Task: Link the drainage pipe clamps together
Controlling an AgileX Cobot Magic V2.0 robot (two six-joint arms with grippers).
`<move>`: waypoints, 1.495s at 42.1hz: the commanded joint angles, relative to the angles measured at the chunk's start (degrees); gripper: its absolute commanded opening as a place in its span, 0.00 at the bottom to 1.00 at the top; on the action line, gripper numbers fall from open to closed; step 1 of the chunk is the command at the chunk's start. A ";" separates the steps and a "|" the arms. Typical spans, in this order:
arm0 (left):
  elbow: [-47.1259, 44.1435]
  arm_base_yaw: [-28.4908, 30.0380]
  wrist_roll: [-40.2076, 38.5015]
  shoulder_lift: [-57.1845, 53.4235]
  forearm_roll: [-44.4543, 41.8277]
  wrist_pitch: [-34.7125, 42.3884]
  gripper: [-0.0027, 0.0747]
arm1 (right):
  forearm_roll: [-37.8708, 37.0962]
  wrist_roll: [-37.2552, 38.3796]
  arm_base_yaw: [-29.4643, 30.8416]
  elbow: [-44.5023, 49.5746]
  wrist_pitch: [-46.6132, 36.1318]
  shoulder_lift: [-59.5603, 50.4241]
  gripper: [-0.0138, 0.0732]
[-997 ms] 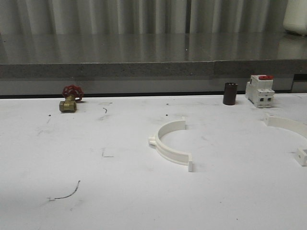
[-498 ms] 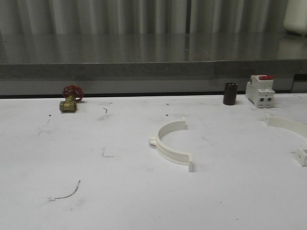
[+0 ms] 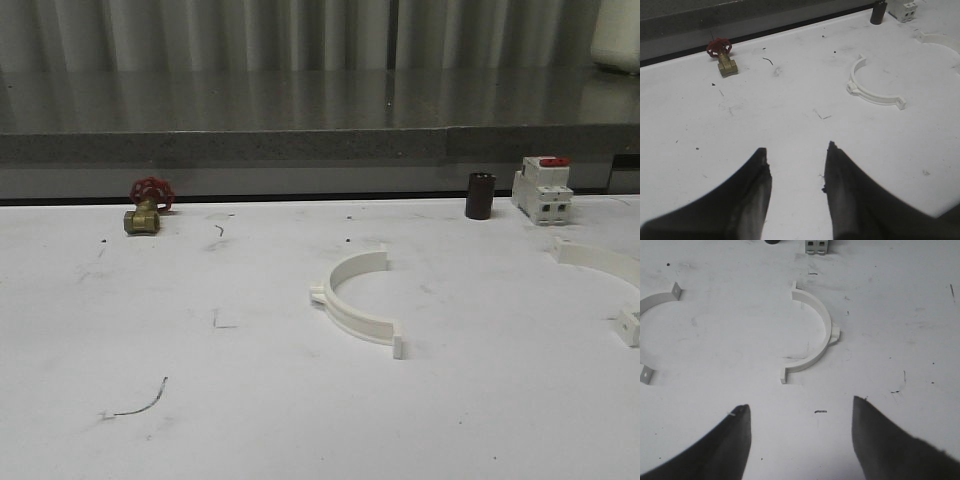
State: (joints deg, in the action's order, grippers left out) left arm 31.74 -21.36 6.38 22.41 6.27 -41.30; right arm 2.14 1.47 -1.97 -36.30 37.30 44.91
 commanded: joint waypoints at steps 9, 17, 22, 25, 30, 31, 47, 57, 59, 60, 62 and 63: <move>1.60 0.13 -0.14 0.85 0.96 4.28 0.37 | -1.56 -0.17 0.25 -2.99 3.75 1.41 0.70; 1.60 0.13 -0.14 0.85 0.96 4.28 0.37 | -1.17 -0.17 3.44 -8.53 6.19 10.14 0.70; 1.60 0.13 -0.14 0.85 0.96 4.17 0.37 | 0.67 -0.17 6.06 -13.72 6.87 20.42 0.70; 1.60 0.13 -0.14 0.85 0.96 4.17 0.37 | 1.23 -0.17 7.71 -16.84 6.66 26.79 0.70; 1.60 0.13 -0.14 0.85 0.96 4.17 0.37 | 1.40 -0.22 8.34 -21.94 6.49 36.40 0.70; 1.60 0.13 -0.14 0.85 0.96 4.17 0.37 | 1.68 -0.22 8.34 -23.40 6.49 38.64 0.70; 1.60 0.13 -0.14 0.85 0.96 4.17 0.37 | 2.77 -3.86 8.28 -35.63 6.20 56.45 0.70; 1.60 0.13 -0.14 0.85 0.96 4.17 0.37 | 2.77 -4.34 7.58 -38.76 5.75 61.39 0.70; 1.60 0.13 -0.14 0.85 0.96 4.17 0.37 | 2.77 -4.34 7.58 -38.76 5.75 61.75 0.70; 1.60 0.13 -0.14 0.85 0.96 4.17 0.37 | 2.77 -4.39 7.58 -38.76 5.88 61.96 0.70; 1.60 0.13 -0.14 0.85 0.96 4.17 0.37 | 2.77 -4.56 7.58 -38.76 5.94 62.19 0.70; 1.60 0.13 -0.14 0.85 0.96 4.17 0.37 | 2.77 -4.72 7.58 -38.76 6.15 62.36 0.70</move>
State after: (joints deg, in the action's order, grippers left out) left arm 31.74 -21.36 6.38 22.41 6.39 -41.30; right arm 4.73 -2.12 5.67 -73.27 44.06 109.49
